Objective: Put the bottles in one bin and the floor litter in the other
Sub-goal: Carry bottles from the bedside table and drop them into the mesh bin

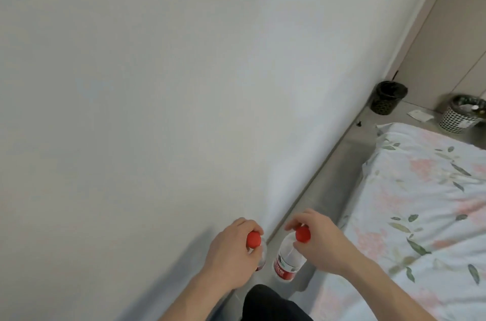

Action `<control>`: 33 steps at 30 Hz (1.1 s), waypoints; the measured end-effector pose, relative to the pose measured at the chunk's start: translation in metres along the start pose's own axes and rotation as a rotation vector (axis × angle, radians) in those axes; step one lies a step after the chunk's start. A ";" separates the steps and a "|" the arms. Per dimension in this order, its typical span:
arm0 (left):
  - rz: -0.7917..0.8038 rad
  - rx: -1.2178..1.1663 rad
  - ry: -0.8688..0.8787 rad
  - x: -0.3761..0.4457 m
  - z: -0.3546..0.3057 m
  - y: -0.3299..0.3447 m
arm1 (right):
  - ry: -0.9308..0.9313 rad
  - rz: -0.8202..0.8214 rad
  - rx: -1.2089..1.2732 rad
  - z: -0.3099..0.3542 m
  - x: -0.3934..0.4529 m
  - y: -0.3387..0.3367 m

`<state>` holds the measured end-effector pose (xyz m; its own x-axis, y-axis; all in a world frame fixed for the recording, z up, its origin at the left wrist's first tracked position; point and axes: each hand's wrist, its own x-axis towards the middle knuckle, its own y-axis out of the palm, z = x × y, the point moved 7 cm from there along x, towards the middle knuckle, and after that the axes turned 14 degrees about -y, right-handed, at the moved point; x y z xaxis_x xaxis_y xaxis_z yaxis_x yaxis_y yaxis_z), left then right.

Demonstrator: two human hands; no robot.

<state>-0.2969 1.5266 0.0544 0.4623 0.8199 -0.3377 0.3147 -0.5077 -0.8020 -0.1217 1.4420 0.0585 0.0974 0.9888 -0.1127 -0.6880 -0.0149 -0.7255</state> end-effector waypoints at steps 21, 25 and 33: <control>0.037 0.013 0.237 0.316 -0.312 0.037 | 0.228 -0.234 0.065 -0.261 0.114 -0.250; 0.045 0.008 0.263 0.357 -0.372 0.047 | 0.232 -0.267 0.025 -0.295 0.127 -0.307; 0.105 0.066 0.334 0.445 -0.486 0.084 | 0.301 -0.363 0.008 -0.366 0.144 -0.383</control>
<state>0.3382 1.7203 0.0768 0.7384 0.6266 -0.2494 0.2013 -0.5577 -0.8052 0.4192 1.5358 0.0722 0.5358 0.8431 -0.0451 -0.5761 0.3261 -0.7495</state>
